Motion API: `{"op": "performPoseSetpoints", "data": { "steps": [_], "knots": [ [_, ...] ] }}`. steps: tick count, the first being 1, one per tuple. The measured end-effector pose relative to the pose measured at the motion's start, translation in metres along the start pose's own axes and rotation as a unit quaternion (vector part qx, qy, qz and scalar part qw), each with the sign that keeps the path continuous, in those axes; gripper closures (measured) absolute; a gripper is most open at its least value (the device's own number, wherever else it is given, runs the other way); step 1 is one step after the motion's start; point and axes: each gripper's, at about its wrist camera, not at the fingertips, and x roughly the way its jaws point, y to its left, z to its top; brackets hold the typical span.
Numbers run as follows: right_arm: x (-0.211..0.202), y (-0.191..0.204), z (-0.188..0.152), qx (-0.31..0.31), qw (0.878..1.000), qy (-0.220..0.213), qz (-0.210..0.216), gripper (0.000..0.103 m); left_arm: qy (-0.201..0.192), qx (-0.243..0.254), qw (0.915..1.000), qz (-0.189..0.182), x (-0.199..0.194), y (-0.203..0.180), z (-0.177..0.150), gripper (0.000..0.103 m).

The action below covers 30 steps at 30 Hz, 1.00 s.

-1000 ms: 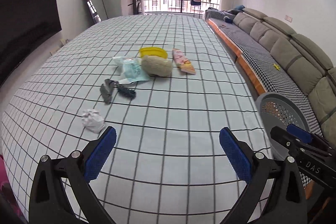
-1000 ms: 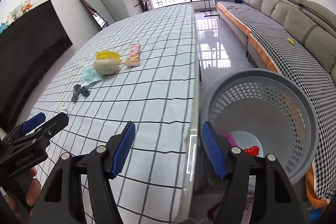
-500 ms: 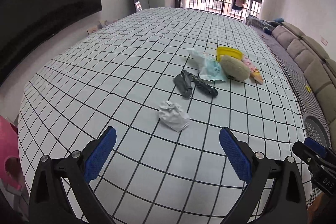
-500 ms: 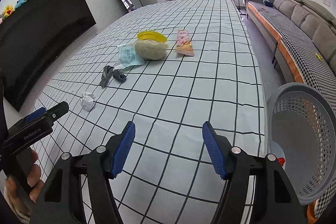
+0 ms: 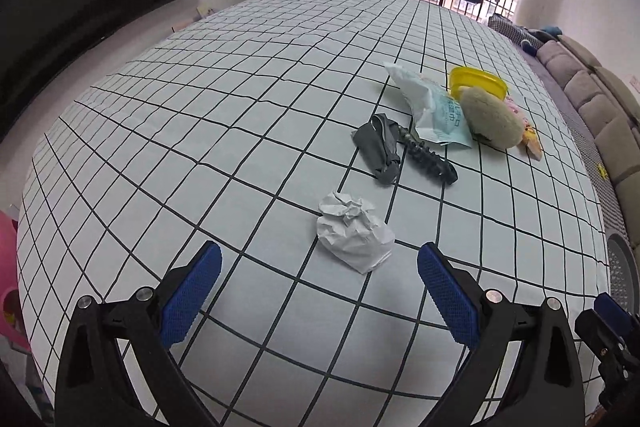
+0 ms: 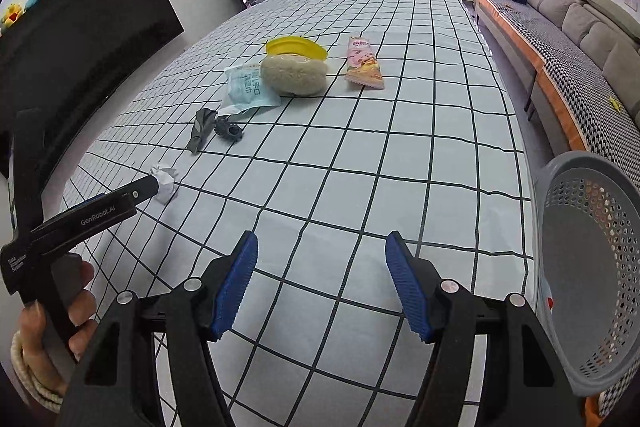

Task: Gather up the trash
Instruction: 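Move the left gripper to the crumpled white paper and close on it, then grasp the pink snack wrapper with the right gripper while the left gripper holds the paper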

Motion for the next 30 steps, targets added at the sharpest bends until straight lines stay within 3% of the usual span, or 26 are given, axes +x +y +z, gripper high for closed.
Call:
{"op": "performPoseSetpoints", "data": {
  "steps": [3, 9, 12, 14, 30],
  "knots": [
    [0.000, -0.003, 0.000, 0.004, 1.000, 0.001, 0.000, 0.039, -0.003, 0.005, 0.9999, 0.010, 0.006, -0.003, 0.003, 0.008],
    [0.000, -0.009, -0.001, 0.009, 1.000, 0.002, 0.000, 0.039, 0.013, 0.009, 0.9999, 0.007, 0.019, -0.007, 0.004, 0.034],
    [-0.001, -0.010, -0.002, 0.009, 1.000, 0.002, 0.000, 0.039, 0.019, 0.010, 0.9998, -0.003, 0.021, -0.007, 0.002, 0.052],
    [-0.002, -0.009, -0.002, 0.010, 1.000, 0.002, 0.001, 0.039, 0.020, 0.012, 0.9997, -0.010, 0.020, -0.007, 0.001, 0.070],
    [-0.006, -0.013, 0.008, 0.014, 1.000, -0.008, -0.003, 0.039, -0.029, 0.039, 0.9979, -0.042, -0.033, -0.016, 0.009, 0.071]
  ]
}}
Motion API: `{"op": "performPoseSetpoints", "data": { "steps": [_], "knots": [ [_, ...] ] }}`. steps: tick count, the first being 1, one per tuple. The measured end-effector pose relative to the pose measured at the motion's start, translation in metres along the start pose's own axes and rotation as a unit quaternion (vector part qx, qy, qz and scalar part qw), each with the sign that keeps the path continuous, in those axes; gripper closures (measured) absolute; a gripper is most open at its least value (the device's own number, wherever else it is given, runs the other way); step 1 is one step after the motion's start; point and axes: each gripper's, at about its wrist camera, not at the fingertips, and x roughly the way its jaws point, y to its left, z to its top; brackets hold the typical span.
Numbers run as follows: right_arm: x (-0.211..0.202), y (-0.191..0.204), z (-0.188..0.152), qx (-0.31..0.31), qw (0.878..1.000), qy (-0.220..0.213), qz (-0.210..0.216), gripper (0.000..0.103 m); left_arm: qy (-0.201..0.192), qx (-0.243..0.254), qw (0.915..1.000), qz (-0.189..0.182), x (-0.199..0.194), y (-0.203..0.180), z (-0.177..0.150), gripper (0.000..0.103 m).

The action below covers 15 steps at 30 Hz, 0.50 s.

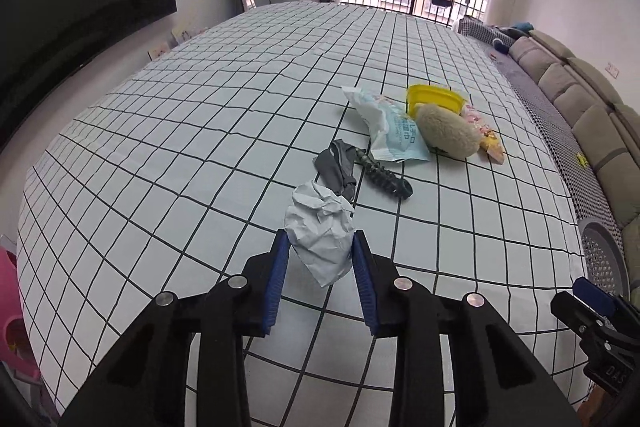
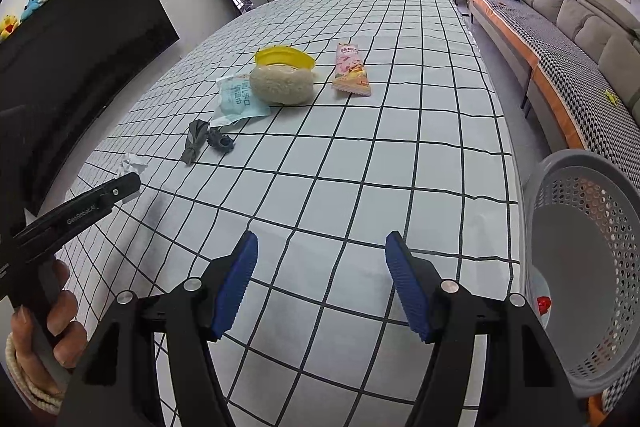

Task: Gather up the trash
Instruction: 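Grasp the pink snack wrapper with the right gripper while the left gripper holds the paper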

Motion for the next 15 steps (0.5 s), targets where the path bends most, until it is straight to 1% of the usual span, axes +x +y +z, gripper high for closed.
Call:
{"op": "performPoseSetpoints", "data": {
  "steps": [2, 6, 11, 15],
  "knots": [
    [0.001, -0.002, 0.005, -0.002, 1.000, -0.005, -0.009, 0.039, -0.008, 0.005, 1.0000, -0.003, -0.004, -0.003, 0.003, 0.071],
    [0.005, -0.005, 0.020, -0.001, 1.000, -0.008, -0.011, 0.039, -0.014, 0.009, 0.9998, -0.007, -0.005, -0.006, 0.006, 0.071],
    [0.013, -0.014, 0.039, 0.009, 1.000, -0.011, -0.016, 0.039, -0.011, 0.014, 0.9998, -0.005, 0.006, -0.007, 0.003, 0.071],
    [0.022, -0.019, 0.059, 0.005, 0.999, -0.014, -0.031, 0.039, -0.008, 0.014, 0.9999, -0.001, 0.016, -0.005, 0.000, 0.071]
  ]
}}
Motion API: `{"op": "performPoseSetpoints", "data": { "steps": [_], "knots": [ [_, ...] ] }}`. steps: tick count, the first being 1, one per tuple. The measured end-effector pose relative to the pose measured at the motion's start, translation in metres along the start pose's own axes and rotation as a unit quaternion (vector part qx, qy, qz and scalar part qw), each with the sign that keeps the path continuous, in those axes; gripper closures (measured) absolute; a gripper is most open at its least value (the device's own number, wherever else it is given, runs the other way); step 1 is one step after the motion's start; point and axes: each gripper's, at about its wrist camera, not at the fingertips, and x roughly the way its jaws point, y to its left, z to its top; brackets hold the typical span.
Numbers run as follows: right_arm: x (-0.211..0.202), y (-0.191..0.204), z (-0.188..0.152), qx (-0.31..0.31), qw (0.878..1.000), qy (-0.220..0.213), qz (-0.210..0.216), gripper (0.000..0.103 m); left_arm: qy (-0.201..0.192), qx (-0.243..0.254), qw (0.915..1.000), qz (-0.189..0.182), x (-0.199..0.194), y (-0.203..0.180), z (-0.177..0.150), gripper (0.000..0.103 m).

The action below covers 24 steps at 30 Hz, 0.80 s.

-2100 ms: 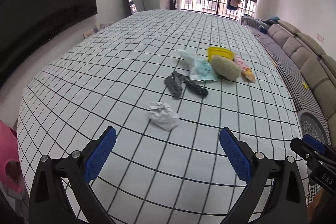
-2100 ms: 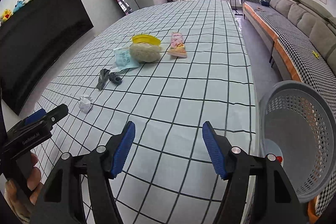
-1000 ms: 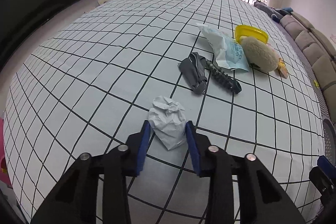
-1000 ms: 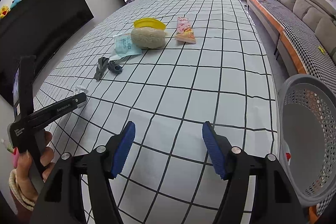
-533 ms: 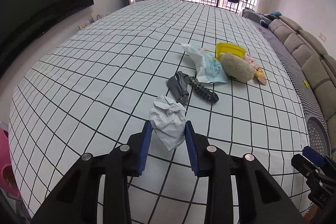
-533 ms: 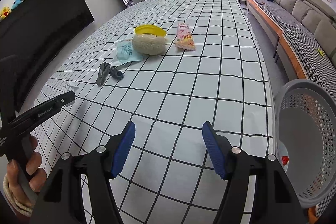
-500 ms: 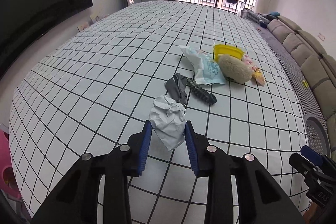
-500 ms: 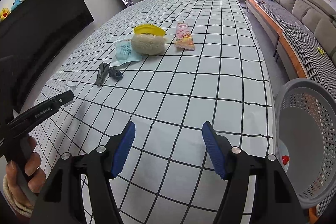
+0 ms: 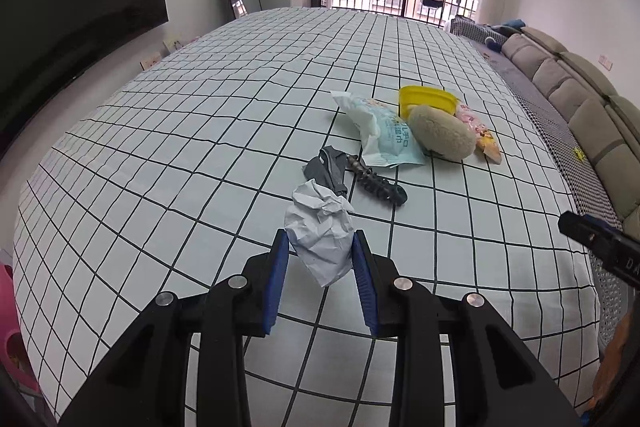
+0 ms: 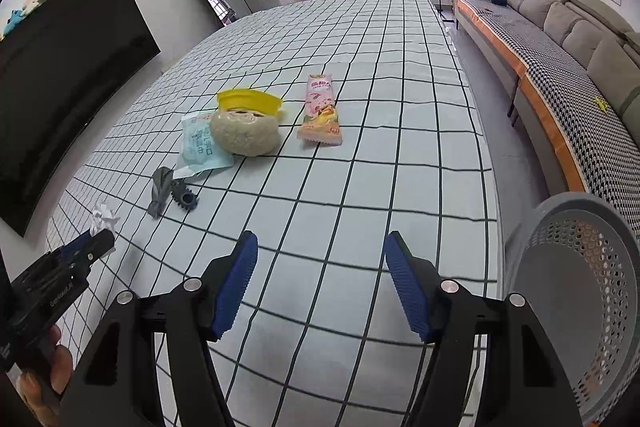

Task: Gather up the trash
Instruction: 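Grasp the pink snack wrapper with the right gripper while the left gripper holds the paper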

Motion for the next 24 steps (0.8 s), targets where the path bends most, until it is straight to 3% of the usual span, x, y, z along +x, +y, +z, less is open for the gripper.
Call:
{"op": "performPoseSetpoints", "data": {
  "steps": [16, 24],
  "knots": [
    [0.085, 0.000, 0.083, -0.026, 0.999, 0.014, -0.032, 0.039, -0.004, -0.007, 1.0000, 0.005, 0.020, 0.006, -0.005, 0.071],
    [0.130, 0.004, 0.104, -0.028, 0.998, 0.043, -0.041, 0.039, -0.006, -0.014, 0.9999, -0.002, 0.020, 0.009, -0.004, 0.071]
  ]
}}
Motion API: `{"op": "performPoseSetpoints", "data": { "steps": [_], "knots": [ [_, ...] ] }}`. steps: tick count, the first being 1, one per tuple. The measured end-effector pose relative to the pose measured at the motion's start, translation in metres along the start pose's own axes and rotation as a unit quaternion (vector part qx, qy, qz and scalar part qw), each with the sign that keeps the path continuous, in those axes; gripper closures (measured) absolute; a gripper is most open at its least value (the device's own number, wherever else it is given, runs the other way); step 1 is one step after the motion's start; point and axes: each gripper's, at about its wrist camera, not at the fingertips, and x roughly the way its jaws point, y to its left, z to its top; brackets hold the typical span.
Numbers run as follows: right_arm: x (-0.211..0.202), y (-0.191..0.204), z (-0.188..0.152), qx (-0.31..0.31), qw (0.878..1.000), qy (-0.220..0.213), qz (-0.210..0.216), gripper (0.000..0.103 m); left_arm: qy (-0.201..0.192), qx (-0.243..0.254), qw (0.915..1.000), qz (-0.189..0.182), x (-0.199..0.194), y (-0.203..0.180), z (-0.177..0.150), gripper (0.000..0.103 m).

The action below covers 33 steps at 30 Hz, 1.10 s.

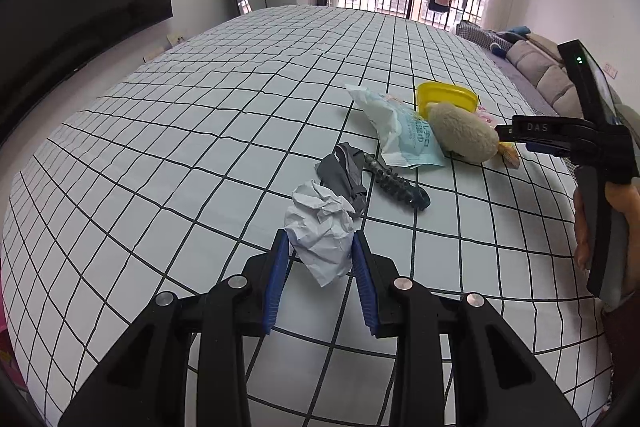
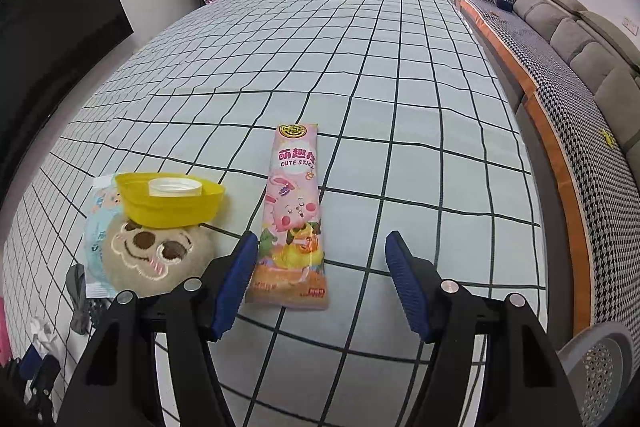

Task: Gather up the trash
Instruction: 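Grasp the pink snack wrapper with the right gripper while the left gripper holds the paper, then carry paper and wrapper over the grey basket and open both grippers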

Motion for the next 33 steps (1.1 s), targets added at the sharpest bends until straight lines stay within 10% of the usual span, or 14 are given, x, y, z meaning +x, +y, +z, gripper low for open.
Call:
{"op": "performPoseSetpoints", "data": {
  "steps": [8, 14, 33],
  "knots": [
    [0.013, 0.013, 0.006, -0.024, 1.000, 0.004, -0.018, 0.040, 0.002, 0.008, 0.9999, -0.009, 0.000, -0.002, -0.001, 0.071],
    [0.010, 0.021, 0.003, -0.047, 0.998, -0.001, -0.031, 0.065, 0.005, 0.005, 0.9998, -0.017, 0.001, -0.001, -0.001, 0.071],
    [-0.059, 0.016, -0.032, -0.018, 0.998, -0.049, -0.018, 0.066, -0.003, 0.011, 0.9998, -0.015, -0.004, -0.003, -0.001, 0.071]
  ]
}}
